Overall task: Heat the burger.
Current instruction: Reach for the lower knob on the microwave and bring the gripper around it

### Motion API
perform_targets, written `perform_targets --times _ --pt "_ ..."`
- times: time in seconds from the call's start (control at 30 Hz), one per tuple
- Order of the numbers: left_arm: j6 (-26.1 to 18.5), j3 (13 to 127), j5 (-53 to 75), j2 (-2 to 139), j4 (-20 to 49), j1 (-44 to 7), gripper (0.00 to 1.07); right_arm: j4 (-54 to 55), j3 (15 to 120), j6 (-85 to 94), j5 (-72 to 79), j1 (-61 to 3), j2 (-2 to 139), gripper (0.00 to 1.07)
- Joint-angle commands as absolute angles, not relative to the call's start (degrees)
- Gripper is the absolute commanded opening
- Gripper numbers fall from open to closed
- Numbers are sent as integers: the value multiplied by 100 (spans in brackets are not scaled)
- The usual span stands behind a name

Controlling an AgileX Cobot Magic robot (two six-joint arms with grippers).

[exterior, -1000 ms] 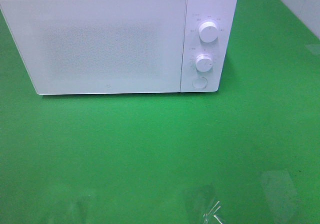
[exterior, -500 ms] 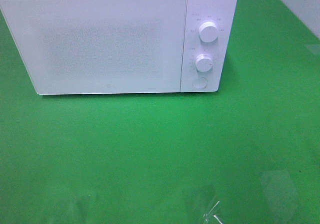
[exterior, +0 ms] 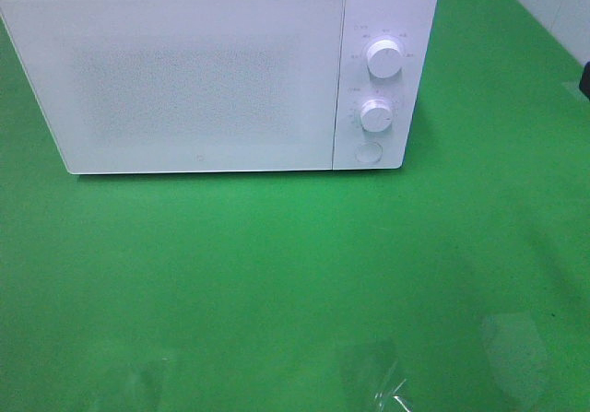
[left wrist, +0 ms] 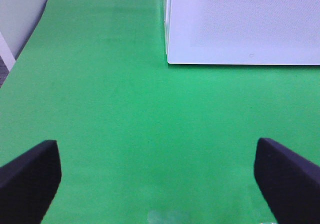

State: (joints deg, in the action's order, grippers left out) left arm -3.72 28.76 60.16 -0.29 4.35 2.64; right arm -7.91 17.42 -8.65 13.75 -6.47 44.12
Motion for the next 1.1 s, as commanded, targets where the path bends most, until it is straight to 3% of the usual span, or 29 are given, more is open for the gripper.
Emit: perform_targets --times 0.03,0.63,0.83,0.97,1.03,1.1 --pt "-338 2859 5970 -149 481 286 98 -814 1742 -951 1954 -619 4675 75" --pt "-338 2859 5970 -149 481 286 98 -837 1742 -934 5082 -619 7156 75" --pt "-338 2859 5970 -149 481 286 98 -739 1742 -900 5099 -630 7489 75" --pt "-338 2859 5970 -149 481 286 98 -103 1742 -636 5111 -894 7632 75" --pt "-338 2859 5970 -149 481 286 98 1146 1742 378 5208 -1536 7827 75" --pt "-338 2859 5970 -149 481 286 98 1404 1742 630 5334 -1713 7901 75"
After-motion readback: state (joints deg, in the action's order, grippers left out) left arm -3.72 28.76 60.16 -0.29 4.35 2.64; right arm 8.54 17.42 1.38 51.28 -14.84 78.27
